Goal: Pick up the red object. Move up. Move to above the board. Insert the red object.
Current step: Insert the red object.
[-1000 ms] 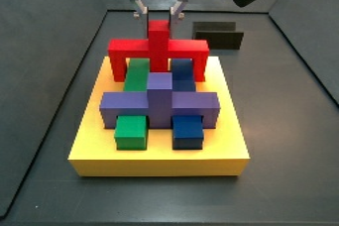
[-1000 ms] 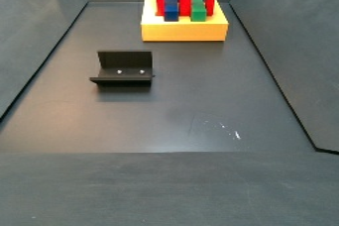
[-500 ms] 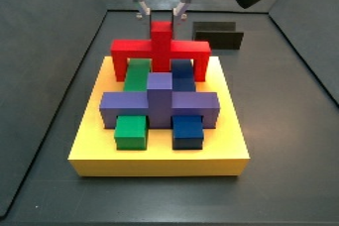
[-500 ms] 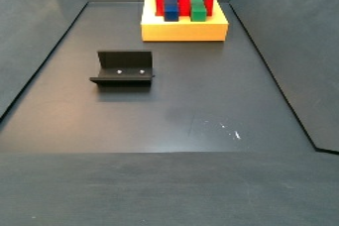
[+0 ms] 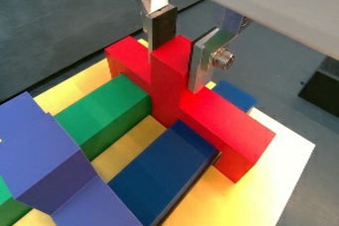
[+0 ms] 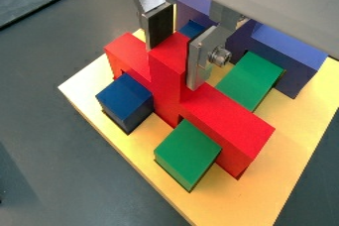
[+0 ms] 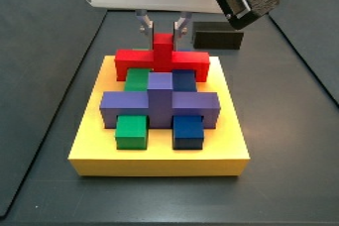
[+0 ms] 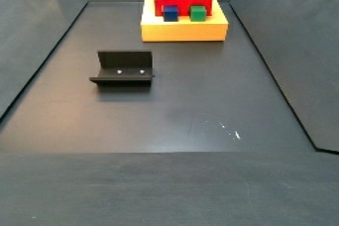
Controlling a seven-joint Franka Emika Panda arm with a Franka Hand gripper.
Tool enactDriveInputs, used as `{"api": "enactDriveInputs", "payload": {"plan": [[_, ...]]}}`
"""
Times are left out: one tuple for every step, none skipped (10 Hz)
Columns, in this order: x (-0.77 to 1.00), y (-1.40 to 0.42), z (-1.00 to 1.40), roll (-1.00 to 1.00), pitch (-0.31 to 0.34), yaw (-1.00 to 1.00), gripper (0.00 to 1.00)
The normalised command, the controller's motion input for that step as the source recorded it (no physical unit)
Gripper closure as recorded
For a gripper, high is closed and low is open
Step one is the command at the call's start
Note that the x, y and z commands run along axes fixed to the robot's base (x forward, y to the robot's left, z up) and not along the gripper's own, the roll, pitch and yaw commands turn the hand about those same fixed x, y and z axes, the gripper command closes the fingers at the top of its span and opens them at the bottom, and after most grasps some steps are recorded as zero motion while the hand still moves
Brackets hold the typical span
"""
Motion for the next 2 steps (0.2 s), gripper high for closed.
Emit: {"api": "enactDriveInputs", "payload": {"plan": [[0.0,0.0,-0.46,-0.05,-0.156,-0.04,1.0],[0.0,0.0,0.0,0.0,0.0,0.0,1.0]]}}
